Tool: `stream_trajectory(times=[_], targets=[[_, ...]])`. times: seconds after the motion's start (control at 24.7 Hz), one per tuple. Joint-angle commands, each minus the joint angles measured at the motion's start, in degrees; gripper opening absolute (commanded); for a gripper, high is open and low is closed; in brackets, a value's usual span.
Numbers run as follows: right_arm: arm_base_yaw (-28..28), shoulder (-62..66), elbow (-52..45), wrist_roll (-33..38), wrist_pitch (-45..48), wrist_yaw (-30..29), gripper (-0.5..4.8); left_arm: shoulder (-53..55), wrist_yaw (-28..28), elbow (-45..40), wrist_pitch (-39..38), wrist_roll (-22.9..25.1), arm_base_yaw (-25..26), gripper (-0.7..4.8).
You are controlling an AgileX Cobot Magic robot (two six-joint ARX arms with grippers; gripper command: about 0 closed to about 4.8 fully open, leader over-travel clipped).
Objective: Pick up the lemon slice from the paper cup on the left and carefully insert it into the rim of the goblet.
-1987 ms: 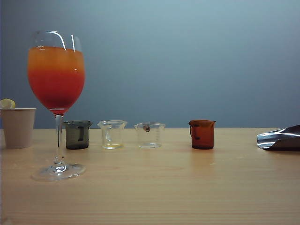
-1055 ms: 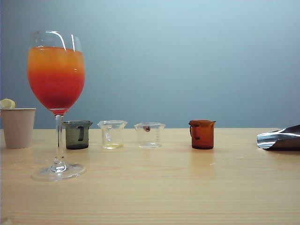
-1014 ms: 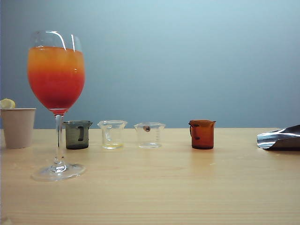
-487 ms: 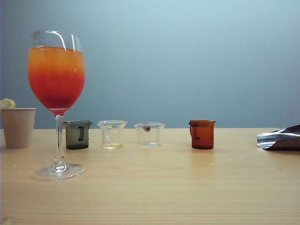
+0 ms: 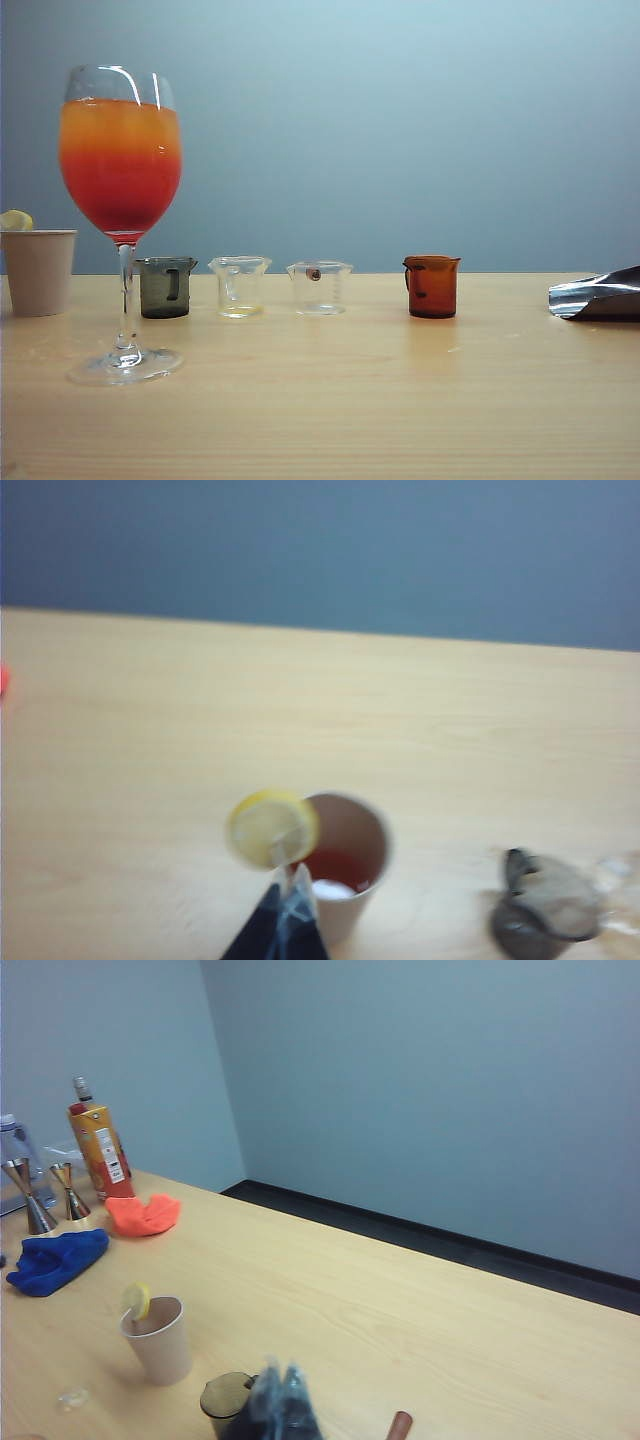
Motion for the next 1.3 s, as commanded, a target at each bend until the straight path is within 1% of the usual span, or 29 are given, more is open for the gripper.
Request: stream_trajectory(times=[0.04,0.12,0.16,0.28,0.32,0.49,0.53,0.65,0.77,1.05,1.1,1.14,1.18,1.22,1.26,1.3], targets=[[2.25,1.86,0.42,-0.39,2.67,-0.35,-0.05,4.55,6.86,0.22,4.44,1.79,3.32,-0.05],[2.23,2.58,0.44,-0.72,2.71,-1.46,-0.05,7.8,7.78,0.22,7.06,2.58,4.35,-0.05],[2.25,2.67,0.44,-0.74,2.78,-1.55,-0.05,9.84,7.8,0.44,7.82,4.04,4.9,-0.05],[2.21,2.93,0.44,-0.79,2.73,-1.55,-0.05,14.29,10.6,2.97,7.04,8.33,5.27,-0.05],[2.21,2.93,0.44,-0.81,2.84,-1.57,-0.05,16.94,11.32,5.25,6.16,9.22,5.27,-0.05],[2.21,3.39,0.44,-0.76,3.5,-1.64,-0.05,22.6,12.98,10.1,5.77,9.38,5.29,-0.05],[2.21,3.98,0.44,-0.79,3.98,-2.49,-0.05,25.42,14.19,12.11,6.29,9.35,5.29,-0.05],[2.21,5.09,0.44,-0.76,4.98,-3.82,-0.05,29.07,16.52,14.58,5.79,9.33,5.31,-0.05],[2.21,6.91,0.44,-0.76,5.51,-3.93,-0.05,33.46,19.54,16.81,5.66,9.35,5.31,-0.05],[2.21,10.64,0.44,-0.79,7.65,-4.28,-0.05,37.35,19.34,17.46,5.6,10.36,5.79,-0.02],[2.21,11.13,0.44,-0.76,8.39,-4.85,-0.05,37.51,19.37,17.44,5.53,10.38,6.1,0.16],[2.23,11.74,0.44,-0.74,9.62,-5.6,-0.05,37.51,19.21,17.44,5.4,10.38,6.32,1.62],[2.23,12.2,0.44,-0.74,10.84,-6.19,-0.05,37.51,19.04,17.44,5.4,10.38,7.02,3.37],[2.25,12.33,0.44,-0.72,11.41,-6.4,-0.05,37.46,18.21,17.46,5.4,10.36,7.08,4.32],[2.25,12.59,0.46,-0.72,12.17,-6.4,-0.05,37.4,17.73,17.46,5.35,10.32,7.1,4.79],[2.25,12.63,0.46,-0.72,12.57,-6.54,-0.05,37.4,17.7,17.46,5.35,10.27,7.39,4.79]])
